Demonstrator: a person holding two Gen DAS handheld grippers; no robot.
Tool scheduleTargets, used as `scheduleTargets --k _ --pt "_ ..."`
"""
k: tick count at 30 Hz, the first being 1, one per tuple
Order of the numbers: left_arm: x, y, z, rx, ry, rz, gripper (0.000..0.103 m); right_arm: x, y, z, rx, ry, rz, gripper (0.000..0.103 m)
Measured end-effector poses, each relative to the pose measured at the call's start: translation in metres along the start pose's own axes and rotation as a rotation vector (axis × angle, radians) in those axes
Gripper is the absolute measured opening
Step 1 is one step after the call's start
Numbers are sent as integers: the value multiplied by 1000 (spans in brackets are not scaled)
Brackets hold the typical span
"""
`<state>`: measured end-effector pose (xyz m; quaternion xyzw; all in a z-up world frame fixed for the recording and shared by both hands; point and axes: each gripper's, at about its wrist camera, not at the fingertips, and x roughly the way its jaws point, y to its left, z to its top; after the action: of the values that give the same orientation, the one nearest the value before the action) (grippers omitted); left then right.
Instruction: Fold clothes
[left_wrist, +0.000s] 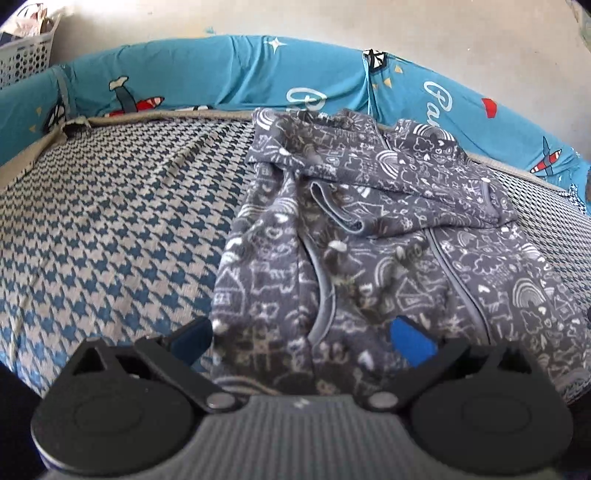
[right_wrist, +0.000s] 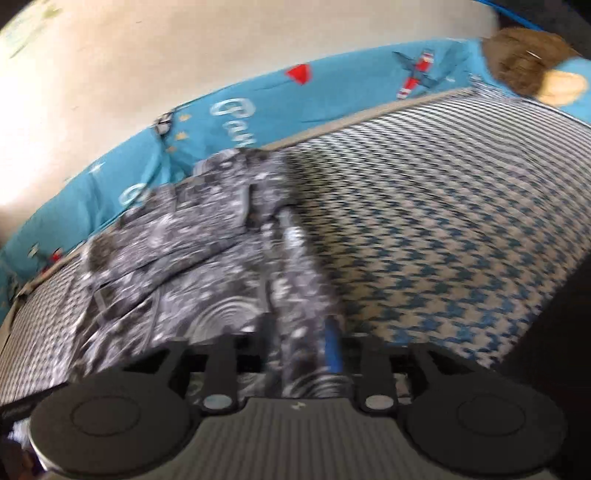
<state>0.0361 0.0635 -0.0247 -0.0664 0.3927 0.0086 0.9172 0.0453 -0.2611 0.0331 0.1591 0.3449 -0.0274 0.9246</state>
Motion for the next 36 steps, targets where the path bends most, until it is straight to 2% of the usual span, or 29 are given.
scheduleTargets --k 3,4,5,9,11,12,13,14,17,23,28,36 --pt "2 2 1 -16 4 2 103 8 -3 1 32 23 -34 49" --pt "3 2 1 -19 4 2 103 11 -4 1 36 30 -35 60" --pt "4 1 1 -20 4 1 103 14 -5 0 40 42 -32 65" --pt "6 1 1 -20 5 -1 103 27 -7 -1 61 99 12 65" --pt "8 1 1 -22 6 -2 103 34 -2 -4 43 104 -2 66" --pt "8 1 2 -24 6 -3 103 36 2 -6 25 100 -13 65" --pt "9 1 2 -27 7 -5 103 37 6 -6 -6 93 -20 59" --pt "10 1 2 -30 7 -5 103 37 12 -8 -48 86 -21 46" --pt "11 3 3 -42 4 -1 103 39 24 -12 -126 70 -5 26" --pt "13 6 3 -68 0 5 103 36 37 -12 -156 25 16 20" --pt "12 11 5 -106 -16 9 103 23 66 -12 -265 -42 69 19" --pt "4 23 12 -157 -84 76 103 8 128 -8 -353 -70 237 18"
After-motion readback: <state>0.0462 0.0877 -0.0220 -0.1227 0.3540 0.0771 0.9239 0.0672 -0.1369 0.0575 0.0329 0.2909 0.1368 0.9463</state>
